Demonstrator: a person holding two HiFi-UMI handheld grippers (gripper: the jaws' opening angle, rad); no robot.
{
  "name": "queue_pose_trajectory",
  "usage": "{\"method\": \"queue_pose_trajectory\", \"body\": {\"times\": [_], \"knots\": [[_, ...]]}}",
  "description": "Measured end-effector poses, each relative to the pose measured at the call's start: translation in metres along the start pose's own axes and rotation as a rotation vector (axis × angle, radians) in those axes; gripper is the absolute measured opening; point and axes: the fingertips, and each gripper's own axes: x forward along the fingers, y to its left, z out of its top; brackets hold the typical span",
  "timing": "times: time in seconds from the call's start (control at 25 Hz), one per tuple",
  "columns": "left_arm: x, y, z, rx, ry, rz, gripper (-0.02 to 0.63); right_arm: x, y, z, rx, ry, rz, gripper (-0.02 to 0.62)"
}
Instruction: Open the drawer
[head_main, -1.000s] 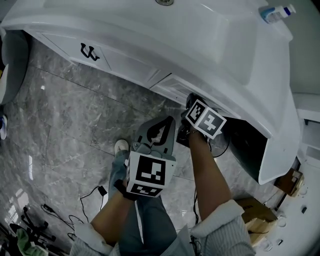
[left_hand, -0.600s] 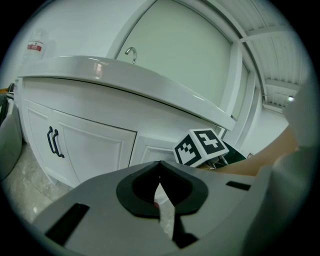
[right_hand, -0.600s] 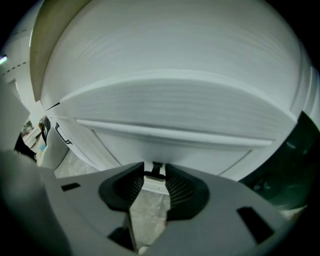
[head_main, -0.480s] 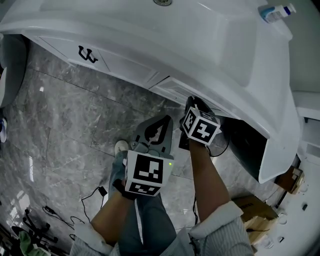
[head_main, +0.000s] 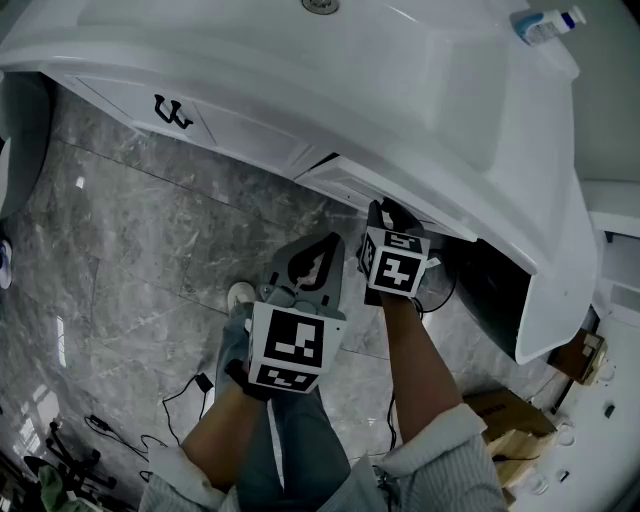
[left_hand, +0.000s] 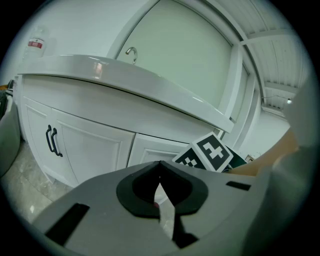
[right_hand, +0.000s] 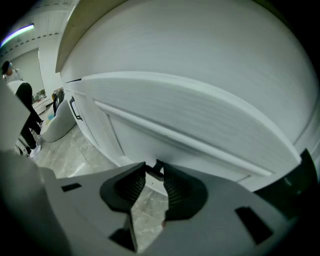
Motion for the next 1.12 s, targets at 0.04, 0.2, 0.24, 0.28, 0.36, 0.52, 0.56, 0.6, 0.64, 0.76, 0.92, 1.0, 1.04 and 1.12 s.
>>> {"method": "queue_pose_trajectory", "body": {"times": [0.04,0.2,0.24,0.28,0.36,0.52,0.56,0.6,0.64,0.76,0.92,1.0,1.04,1.12], "knots": [[-0.001,0.0,-0.001,-0.002,0.001,0.001,0.015,-0.001,0.001,0.0,-0.004,0.001,0.004,0.117],[-0.004,0.001,-0.006,-0.017,0.01,0.0,0.015,-0.004,0.003,-0.006,-0.027,0.01,0.022,0.115],[-0.004,0.002,-0.006,-0.018,0.01,0.0,0.015,-0.004,0.004,-0.007,-0.031,0.014,0.025,0.115],[-0.005,0.001,-0.006,-0.017,0.009,-0.001,0.015,-0.005,0.004,-0.008,-0.035,0.016,0.029,0.114],[-0.006,0.001,-0.005,-0.016,0.008,-0.002,0.015,-0.007,0.005,-0.011,-0.038,0.02,0.036,0.112],[-0.008,0.0,-0.005,-0.017,0.006,-0.003,0.015,-0.012,0.01,-0.017,-0.041,0.026,0.053,0.11],[-0.008,0.0,-0.005,-0.016,0.006,-0.001,0.015,-0.014,0.012,-0.019,-0.038,0.027,0.058,0.11],[-0.009,0.001,-0.006,-0.016,0.006,0.0,0.015,-0.016,0.014,-0.021,-0.034,0.029,0.062,0.109],[-0.009,0.001,-0.007,-0.017,0.007,0.002,0.015,-0.017,0.016,-0.023,-0.029,0.03,0.064,0.109],[-0.009,0.001,-0.008,-0.018,0.011,0.003,0.015,-0.02,0.019,-0.028,-0.028,0.034,0.066,0.109],[-0.008,-0.002,-0.01,-0.016,0.016,-0.002,0.015,-0.023,0.022,-0.029,-0.05,0.033,0.073,0.107],[-0.007,-0.004,-0.01,-0.012,0.019,-0.005,0.015,-0.024,0.023,-0.03,-0.059,0.04,0.088,0.107],[-0.007,-0.005,-0.01,-0.01,0.02,-0.007,0.015,-0.024,0.023,-0.03,-0.06,0.045,0.104,0.106],[-0.005,-0.006,-0.009,-0.005,0.022,-0.009,0.015,-0.024,0.023,-0.032,-0.07,0.046,0.146,0.106]]}}
